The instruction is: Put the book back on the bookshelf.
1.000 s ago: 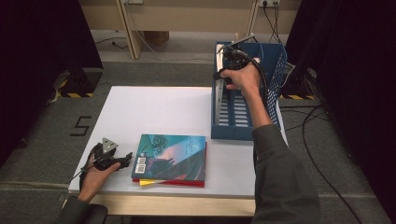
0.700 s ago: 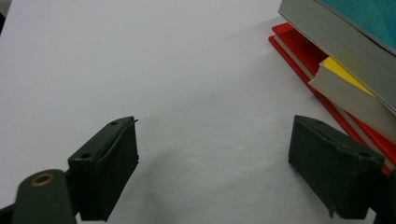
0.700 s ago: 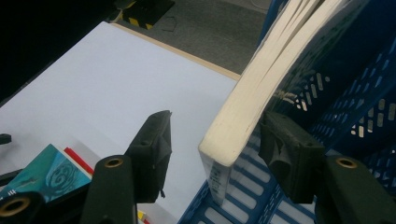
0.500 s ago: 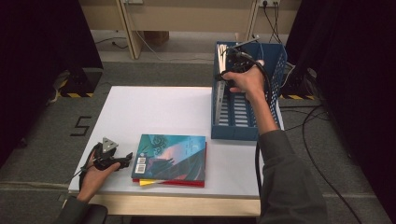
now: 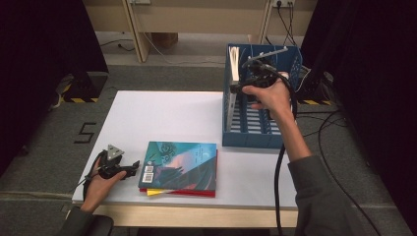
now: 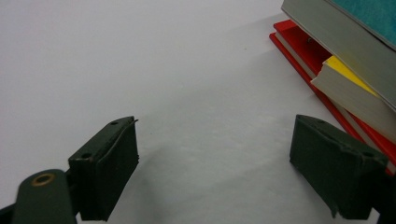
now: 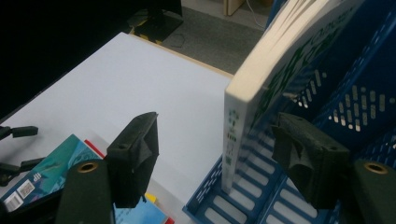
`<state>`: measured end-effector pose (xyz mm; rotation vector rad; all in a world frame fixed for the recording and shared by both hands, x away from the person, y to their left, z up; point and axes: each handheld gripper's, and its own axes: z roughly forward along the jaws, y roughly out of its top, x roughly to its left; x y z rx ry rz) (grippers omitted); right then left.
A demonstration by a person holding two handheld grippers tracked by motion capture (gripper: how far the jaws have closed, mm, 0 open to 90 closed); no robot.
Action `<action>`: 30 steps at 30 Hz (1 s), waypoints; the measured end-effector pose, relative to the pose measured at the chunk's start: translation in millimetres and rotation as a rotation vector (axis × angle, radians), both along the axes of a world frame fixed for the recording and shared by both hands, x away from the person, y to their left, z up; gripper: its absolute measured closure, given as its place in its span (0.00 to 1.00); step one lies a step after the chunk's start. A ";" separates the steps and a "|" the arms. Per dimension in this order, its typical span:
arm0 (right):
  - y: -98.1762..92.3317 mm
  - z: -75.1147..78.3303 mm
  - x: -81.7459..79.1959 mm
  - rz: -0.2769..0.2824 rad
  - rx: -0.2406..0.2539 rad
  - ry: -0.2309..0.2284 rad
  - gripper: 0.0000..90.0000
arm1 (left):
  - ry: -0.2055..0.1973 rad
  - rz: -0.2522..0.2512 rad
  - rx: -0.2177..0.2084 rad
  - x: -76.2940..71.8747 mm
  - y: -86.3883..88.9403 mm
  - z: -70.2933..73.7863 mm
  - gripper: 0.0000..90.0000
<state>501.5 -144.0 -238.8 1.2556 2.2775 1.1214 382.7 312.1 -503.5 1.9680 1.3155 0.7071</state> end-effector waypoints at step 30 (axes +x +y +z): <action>-39.4 -114.0 -88.3 0.054 0.056 -0.014 0.33 | 0.006 0.000 -0.004 0.7 0.5 -0.2 0.16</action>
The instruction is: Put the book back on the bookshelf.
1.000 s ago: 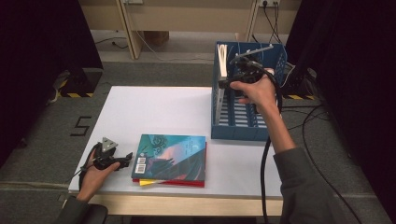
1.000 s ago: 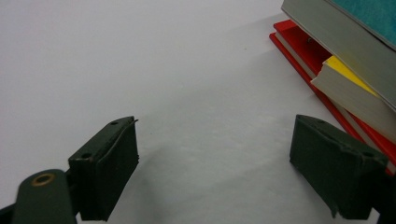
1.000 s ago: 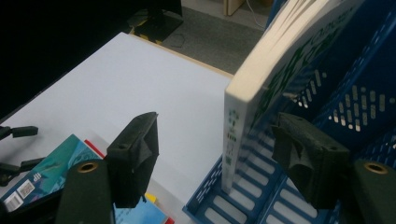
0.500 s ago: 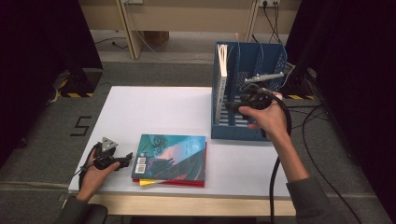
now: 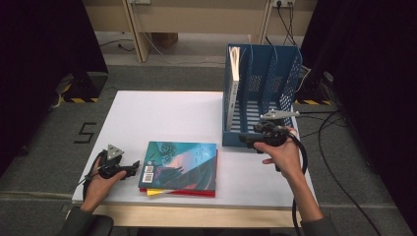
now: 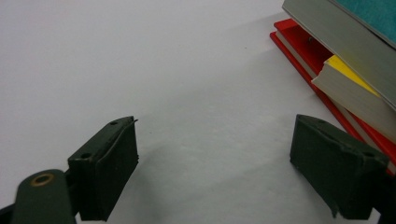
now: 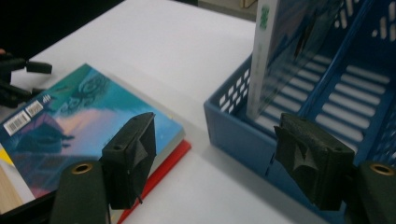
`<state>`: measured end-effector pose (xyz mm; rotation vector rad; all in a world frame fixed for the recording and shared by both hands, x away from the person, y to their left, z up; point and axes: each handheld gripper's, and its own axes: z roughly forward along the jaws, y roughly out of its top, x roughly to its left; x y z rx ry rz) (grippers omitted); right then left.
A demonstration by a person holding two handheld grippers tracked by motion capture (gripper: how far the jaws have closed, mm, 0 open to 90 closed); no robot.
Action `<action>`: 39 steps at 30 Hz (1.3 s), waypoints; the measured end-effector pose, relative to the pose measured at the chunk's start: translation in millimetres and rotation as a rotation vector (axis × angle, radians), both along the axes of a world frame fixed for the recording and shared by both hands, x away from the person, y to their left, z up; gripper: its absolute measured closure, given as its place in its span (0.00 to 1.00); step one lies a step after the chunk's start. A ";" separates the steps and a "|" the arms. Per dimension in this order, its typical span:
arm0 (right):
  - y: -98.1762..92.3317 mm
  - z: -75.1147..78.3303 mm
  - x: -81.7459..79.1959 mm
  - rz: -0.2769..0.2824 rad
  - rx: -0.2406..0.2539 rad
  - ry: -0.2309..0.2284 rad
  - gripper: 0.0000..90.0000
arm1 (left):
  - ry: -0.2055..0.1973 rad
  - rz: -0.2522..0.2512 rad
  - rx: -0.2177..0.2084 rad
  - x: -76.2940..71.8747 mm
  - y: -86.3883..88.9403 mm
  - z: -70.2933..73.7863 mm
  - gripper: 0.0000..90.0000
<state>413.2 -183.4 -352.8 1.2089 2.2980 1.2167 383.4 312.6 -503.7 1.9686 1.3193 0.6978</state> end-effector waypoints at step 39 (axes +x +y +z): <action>24.7 -101.4 -20.5 0.076 0.068 0.171 0.34 | -0.004 -0.012 -0.001 -1.2 -0.4 0.6 0.17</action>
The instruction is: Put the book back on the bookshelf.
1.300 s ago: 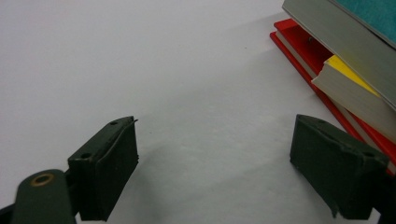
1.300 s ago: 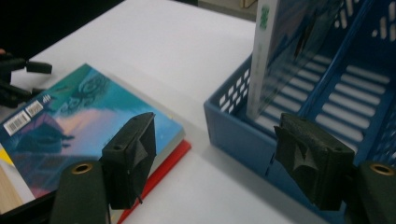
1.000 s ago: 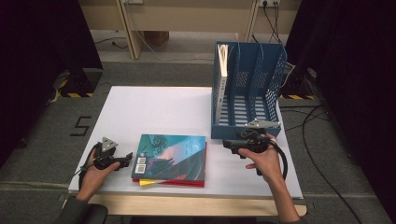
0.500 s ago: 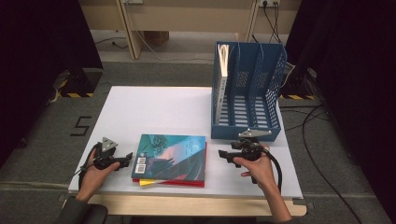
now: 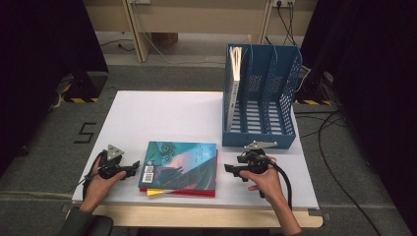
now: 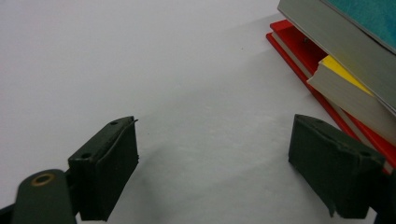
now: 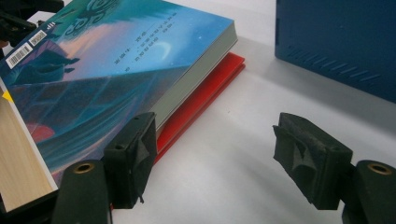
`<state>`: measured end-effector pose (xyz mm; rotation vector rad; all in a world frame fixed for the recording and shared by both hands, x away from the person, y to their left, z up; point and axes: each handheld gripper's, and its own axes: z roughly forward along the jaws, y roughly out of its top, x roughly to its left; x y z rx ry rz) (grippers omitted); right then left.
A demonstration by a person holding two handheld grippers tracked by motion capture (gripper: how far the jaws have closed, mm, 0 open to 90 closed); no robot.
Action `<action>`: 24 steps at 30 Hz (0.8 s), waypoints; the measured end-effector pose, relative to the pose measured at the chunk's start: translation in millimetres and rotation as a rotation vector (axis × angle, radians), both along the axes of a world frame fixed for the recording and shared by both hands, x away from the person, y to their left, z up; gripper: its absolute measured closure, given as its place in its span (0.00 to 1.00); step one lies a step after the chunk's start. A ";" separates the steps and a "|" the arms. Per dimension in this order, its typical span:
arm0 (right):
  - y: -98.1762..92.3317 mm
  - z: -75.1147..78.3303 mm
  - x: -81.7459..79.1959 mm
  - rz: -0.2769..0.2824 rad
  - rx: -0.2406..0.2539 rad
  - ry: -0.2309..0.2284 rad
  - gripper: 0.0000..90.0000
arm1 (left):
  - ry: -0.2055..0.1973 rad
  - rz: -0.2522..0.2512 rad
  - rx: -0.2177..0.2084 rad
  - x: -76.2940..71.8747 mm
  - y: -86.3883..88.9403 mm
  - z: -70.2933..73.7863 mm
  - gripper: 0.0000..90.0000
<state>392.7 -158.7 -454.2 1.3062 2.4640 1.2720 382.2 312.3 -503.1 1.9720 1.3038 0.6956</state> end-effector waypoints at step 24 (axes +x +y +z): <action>23.2 -9.8 -9.2 0.071 0.065 0.059 0.35 | -0.028 -0.060 -0.119 -20.8 -9.6 16.9 0.17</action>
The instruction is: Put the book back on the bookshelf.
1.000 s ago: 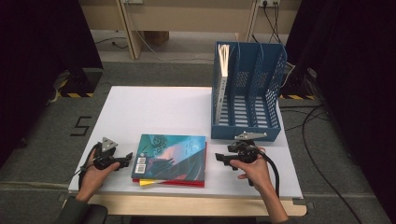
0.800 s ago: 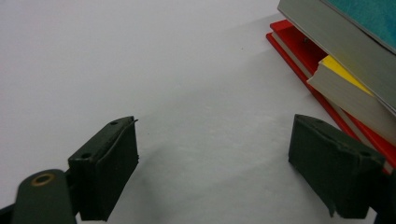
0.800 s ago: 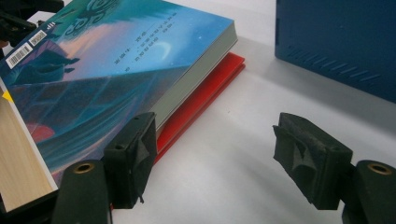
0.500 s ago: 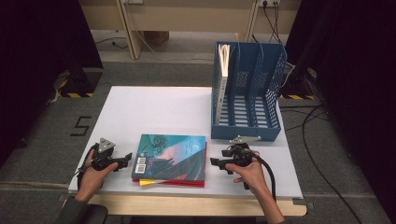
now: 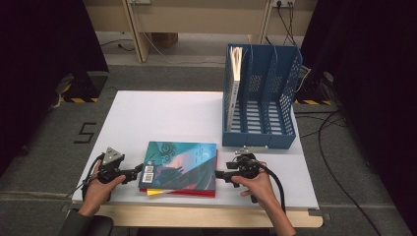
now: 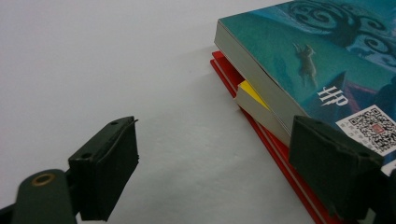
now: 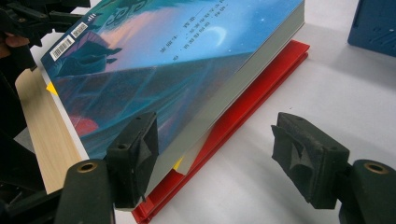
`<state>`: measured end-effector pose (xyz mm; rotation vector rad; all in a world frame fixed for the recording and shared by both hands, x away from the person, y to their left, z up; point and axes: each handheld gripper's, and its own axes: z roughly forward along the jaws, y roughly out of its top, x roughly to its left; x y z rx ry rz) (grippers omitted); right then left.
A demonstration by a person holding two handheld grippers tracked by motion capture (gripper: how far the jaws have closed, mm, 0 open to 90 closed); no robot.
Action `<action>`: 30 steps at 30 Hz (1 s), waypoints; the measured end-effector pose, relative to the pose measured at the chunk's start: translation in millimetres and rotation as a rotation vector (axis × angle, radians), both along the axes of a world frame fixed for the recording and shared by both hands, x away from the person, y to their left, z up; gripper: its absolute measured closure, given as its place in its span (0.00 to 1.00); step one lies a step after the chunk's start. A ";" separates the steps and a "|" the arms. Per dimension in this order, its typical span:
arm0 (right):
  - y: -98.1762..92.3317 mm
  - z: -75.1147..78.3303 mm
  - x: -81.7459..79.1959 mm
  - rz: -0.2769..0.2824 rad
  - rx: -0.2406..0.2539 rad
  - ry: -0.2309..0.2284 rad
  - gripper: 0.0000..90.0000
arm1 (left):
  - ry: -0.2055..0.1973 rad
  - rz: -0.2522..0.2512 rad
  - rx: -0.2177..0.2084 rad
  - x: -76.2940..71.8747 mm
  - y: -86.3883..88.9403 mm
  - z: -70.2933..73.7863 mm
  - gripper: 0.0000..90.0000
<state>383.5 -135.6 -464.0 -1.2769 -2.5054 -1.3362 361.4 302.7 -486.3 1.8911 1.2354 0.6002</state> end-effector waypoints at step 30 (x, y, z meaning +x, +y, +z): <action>7.0 -12.0 3.4 0.014 0.068 0.073 0.36 | -0.009 -0.098 0.060 -12.1 -29.5 8.8 0.50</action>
